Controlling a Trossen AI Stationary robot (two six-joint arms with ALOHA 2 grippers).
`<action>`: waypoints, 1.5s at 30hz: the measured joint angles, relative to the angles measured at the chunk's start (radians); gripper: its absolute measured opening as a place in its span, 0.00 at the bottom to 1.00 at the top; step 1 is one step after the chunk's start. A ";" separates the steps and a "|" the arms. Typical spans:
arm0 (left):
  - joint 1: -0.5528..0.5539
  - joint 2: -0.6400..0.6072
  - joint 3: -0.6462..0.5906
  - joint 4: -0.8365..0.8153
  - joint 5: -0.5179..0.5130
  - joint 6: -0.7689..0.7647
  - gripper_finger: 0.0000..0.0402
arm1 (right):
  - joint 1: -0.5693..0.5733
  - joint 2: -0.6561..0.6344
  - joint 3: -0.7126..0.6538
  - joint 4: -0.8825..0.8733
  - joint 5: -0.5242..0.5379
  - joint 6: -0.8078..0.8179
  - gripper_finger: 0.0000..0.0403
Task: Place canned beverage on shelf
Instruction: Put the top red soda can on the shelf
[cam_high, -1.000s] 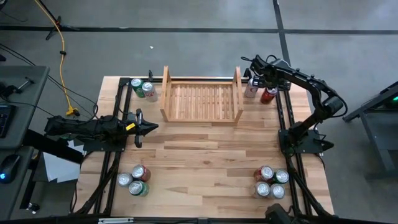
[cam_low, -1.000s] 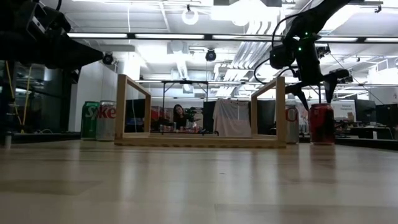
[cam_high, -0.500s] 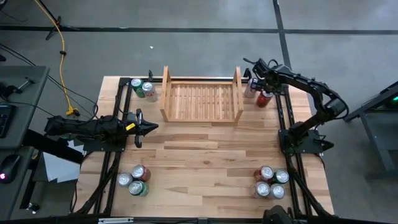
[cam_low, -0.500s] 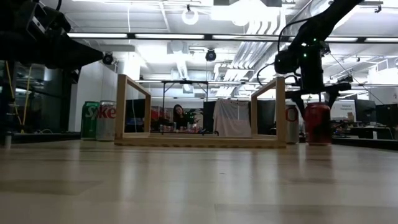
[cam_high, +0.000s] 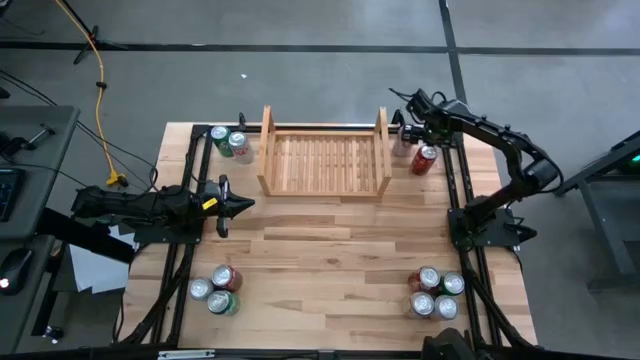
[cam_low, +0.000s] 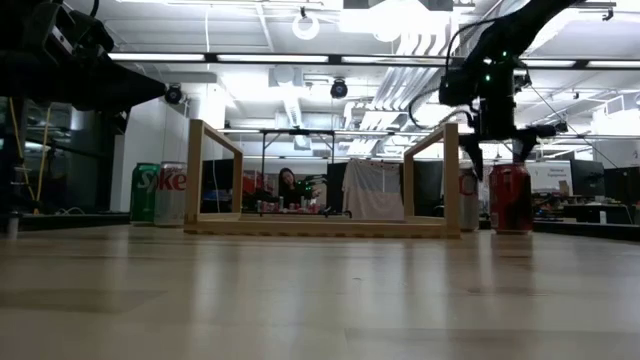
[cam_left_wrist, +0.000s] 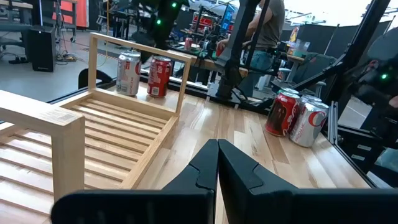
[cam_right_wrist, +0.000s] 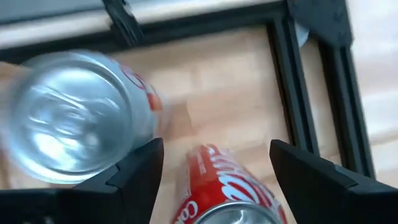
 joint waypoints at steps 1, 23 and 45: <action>0.000 0.000 0.000 0.000 0.000 0.000 0.01 | 0.000 -0.014 0.011 0.000 0.005 -0.012 0.69; 0.000 0.000 0.000 0.000 0.000 0.000 0.01 | 0.020 -0.409 0.093 -0.009 -0.131 -0.233 0.69; 0.000 0.000 0.000 0.000 0.000 0.000 0.01 | 0.045 -0.360 0.093 -0.252 -0.117 -0.135 0.94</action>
